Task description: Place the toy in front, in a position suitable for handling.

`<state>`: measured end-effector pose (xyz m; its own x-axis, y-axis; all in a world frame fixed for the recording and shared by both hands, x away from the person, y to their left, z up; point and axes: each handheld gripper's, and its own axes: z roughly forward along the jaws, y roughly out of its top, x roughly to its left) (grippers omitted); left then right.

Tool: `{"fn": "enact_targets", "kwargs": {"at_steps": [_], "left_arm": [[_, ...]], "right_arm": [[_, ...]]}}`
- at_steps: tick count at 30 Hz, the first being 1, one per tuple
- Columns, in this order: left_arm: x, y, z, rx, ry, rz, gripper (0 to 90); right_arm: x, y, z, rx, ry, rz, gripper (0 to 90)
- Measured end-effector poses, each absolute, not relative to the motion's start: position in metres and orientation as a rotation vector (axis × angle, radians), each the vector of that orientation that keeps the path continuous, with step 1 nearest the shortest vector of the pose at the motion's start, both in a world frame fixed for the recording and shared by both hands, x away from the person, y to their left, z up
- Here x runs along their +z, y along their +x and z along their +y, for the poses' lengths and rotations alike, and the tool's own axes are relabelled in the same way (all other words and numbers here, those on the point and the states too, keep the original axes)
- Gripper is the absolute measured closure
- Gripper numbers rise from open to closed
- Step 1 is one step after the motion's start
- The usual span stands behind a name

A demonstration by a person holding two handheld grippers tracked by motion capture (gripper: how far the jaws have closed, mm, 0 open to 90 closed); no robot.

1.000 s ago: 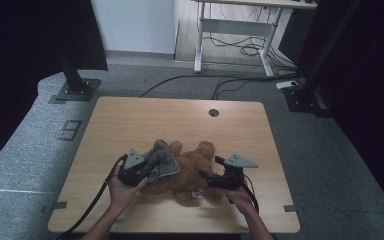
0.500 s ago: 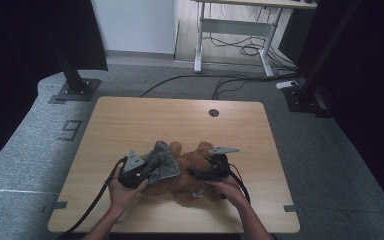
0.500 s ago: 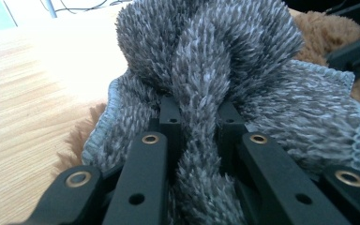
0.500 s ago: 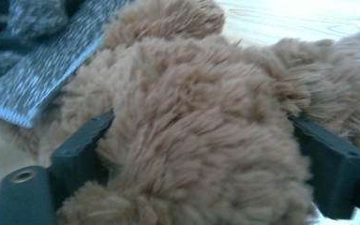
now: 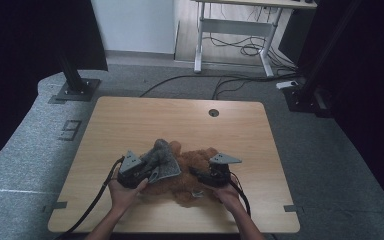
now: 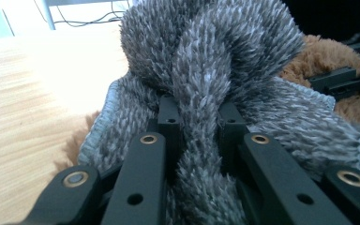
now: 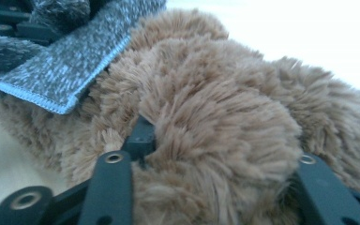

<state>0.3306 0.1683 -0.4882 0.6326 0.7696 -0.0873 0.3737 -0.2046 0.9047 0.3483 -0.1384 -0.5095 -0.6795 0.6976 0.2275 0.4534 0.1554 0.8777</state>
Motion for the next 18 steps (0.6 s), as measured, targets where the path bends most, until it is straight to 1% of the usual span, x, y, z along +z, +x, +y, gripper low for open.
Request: {"fn": "enact_targets", "kwargs": {"at_steps": [4, 11, 14, 18], "left_arm": [[-0.481, 0.343, 0.168, 0.485, 1.818, 0.925, 76.6], [-0.474, 0.372, 0.165, 0.488, 1.804, 0.953, 76.2], [-0.474, 0.372, 0.164, 0.482, 1.812, 0.948, 76.1], [-0.478, 0.360, 0.164, 0.452, 1.823, 0.918, 76.1]], "right_arm": [[-0.508, 0.353, -0.136, 1.547, 1.118, 2.104, 60.9], [-0.504, 0.364, -0.131, 1.546, 1.029, 1.888, 63.6], [-0.506, 0.364, -0.130, 1.544, 0.985, 1.868, 63.5], [-0.514, 0.353, -0.135, 1.534, 0.902, 1.905, 63.4]]}}
